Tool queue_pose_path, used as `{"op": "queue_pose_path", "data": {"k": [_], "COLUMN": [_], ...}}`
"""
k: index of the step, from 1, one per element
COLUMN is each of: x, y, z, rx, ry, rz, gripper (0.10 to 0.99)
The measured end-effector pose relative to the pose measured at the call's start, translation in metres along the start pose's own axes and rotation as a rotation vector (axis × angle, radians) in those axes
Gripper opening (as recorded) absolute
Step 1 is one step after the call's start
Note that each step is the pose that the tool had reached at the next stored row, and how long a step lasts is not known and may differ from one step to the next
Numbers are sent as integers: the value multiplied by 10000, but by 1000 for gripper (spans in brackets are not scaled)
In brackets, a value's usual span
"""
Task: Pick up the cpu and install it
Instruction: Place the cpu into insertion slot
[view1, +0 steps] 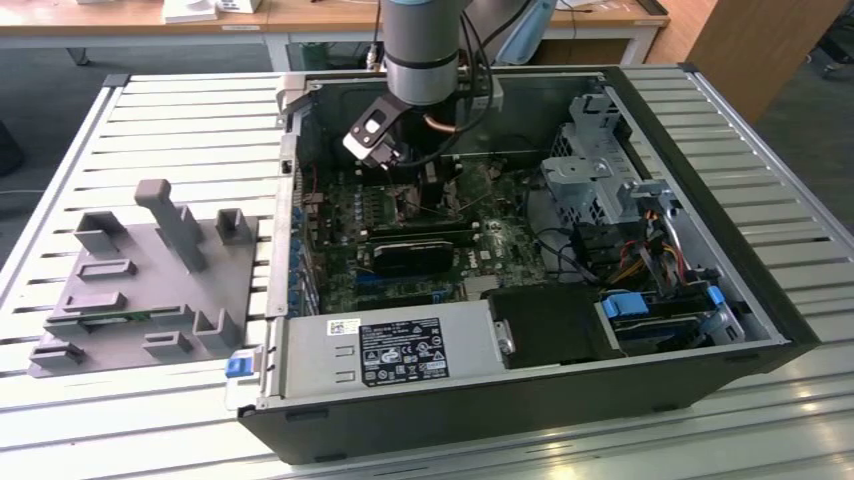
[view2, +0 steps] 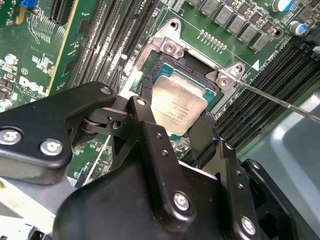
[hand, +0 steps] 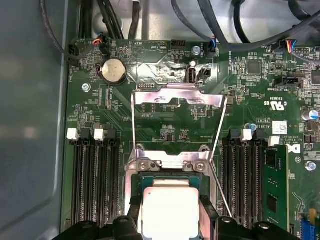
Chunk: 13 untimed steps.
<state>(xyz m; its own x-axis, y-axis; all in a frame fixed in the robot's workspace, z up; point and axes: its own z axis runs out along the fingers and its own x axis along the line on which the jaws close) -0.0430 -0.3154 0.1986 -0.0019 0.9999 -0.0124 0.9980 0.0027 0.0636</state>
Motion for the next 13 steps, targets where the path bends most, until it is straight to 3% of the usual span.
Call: {"op": "queue_pose_path", "data": {"k": [13], "x": [0], "y": [-13], "z": [47], "rx": [0], "ry": [-1], "rz": [0], "gripper": [537]}}
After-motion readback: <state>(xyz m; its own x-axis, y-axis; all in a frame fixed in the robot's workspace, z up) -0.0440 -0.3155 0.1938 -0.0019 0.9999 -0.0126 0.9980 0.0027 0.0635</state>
